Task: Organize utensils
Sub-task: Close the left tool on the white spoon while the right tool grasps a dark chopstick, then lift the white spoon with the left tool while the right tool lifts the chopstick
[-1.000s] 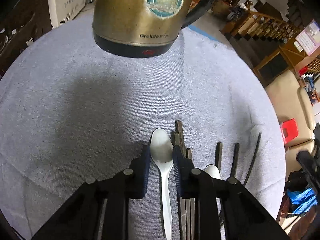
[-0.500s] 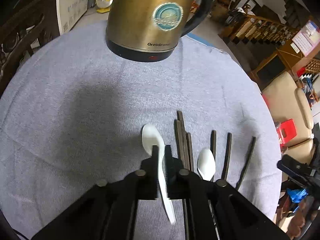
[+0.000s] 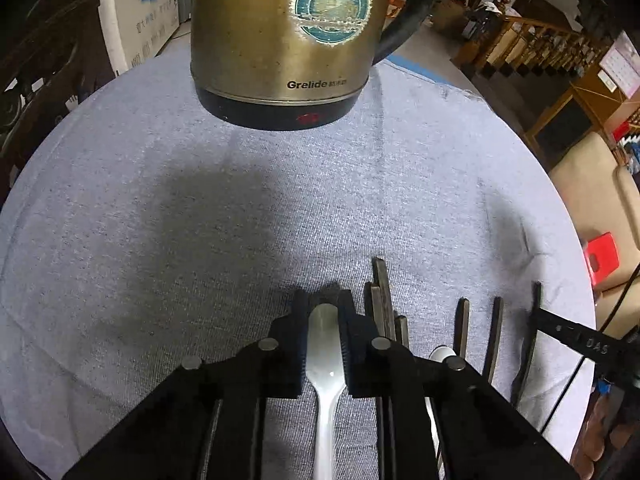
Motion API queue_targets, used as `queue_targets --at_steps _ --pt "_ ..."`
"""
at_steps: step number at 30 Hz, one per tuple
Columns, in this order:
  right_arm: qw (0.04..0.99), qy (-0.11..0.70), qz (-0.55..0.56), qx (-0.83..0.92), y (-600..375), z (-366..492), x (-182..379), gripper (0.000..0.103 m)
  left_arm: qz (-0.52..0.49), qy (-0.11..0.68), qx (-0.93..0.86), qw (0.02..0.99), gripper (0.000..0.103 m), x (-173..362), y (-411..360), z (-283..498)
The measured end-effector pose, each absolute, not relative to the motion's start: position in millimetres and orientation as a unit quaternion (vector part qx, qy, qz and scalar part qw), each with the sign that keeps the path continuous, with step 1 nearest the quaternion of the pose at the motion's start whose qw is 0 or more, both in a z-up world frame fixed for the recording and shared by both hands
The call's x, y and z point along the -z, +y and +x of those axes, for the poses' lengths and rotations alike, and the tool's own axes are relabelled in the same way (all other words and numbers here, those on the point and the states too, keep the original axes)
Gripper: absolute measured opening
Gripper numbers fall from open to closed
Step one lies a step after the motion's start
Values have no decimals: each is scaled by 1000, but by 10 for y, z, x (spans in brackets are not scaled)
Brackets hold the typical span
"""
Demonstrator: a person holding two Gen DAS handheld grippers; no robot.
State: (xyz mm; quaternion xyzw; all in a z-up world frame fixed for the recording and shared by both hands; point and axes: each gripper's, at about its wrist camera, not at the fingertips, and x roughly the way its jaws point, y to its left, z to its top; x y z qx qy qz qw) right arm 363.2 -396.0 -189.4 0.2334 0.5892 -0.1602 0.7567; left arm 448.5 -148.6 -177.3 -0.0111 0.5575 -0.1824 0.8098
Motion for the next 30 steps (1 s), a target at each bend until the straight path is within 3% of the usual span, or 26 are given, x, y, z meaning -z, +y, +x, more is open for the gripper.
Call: queue_targets --at_steps 1,10,15,17,19,20,23,30 --pt "762 587 225 157 -3923 3620 1876 8 -10 559 185 808 0 1781 -1478 4475" --pt "817 515 247 72 -3807 3001 1329 7 -28 527 206 824 0 1487 -1136 3926" --pt "810 514 274 70 -3940 2806 1240 7 -41 534 225 814 0 1365 -1095 3796" --pt "810 514 274 74 -3976 2776 1243 7 -31 542 220 811 5 1410 -1143 3812" --pt "810 515 269 74 -3979 2802 1304 7 -17 545 216 810 22 1495 -1222 3855" --pt "809 517 270 73 -3993 2818 1330 7 -15 550 212 808 25 1552 -1262 3900" --pt "805 520 276 72 -4025 2888 1421 7 -16 568 201 798 27 1785 -1361 4049" --pt "808 516 277 59 -4012 2964 1504 7 2 533 215 818 28 1829 -1432 4056"
